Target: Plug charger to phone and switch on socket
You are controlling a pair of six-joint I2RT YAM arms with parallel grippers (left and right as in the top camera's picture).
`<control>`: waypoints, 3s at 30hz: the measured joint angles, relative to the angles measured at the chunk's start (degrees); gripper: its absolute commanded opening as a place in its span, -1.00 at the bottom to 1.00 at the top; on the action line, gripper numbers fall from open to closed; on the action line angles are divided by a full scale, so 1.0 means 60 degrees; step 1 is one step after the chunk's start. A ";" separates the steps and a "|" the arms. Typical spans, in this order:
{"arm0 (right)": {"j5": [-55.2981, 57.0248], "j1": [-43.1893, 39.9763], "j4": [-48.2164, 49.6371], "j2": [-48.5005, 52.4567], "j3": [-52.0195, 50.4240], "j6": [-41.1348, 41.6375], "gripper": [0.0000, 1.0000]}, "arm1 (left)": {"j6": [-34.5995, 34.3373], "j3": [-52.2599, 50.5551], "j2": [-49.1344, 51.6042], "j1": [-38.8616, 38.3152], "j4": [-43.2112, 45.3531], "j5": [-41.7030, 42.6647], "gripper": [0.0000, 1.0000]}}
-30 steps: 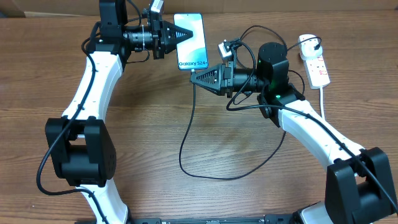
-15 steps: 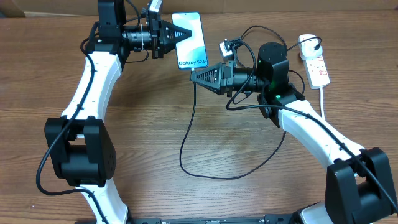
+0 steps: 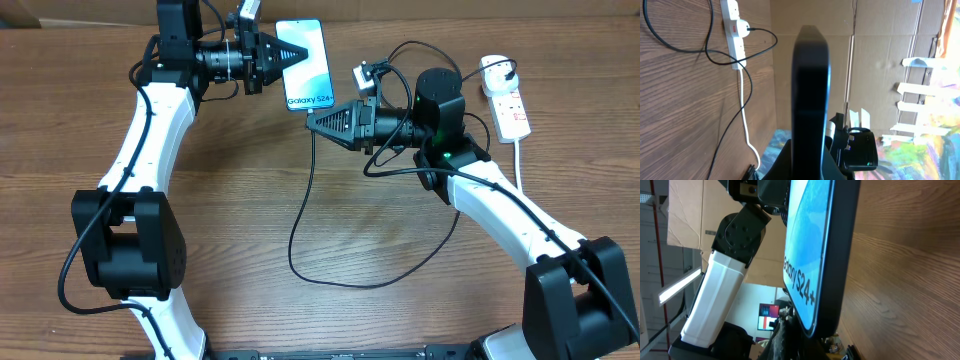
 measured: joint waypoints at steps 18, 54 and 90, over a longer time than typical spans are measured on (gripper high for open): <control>-0.0499 0.0000 0.0124 0.0000 0.0000 -0.0007 -0.93 | 0.0011 0.0000 0.0000 0.0000 -0.0007 0.0627 -0.91; -0.0783 0.0000 0.0470 -0.0004 -0.0004 0.0036 -0.93 | 0.0339 0.0000 0.0000 0.0000 -0.0011 0.1024 -0.92; 0.0047 -0.0124 0.0492 -0.0004 -0.0004 0.0073 -0.78 | 0.0557 0.0000 0.0000 -0.0029 -0.0062 0.1071 -0.92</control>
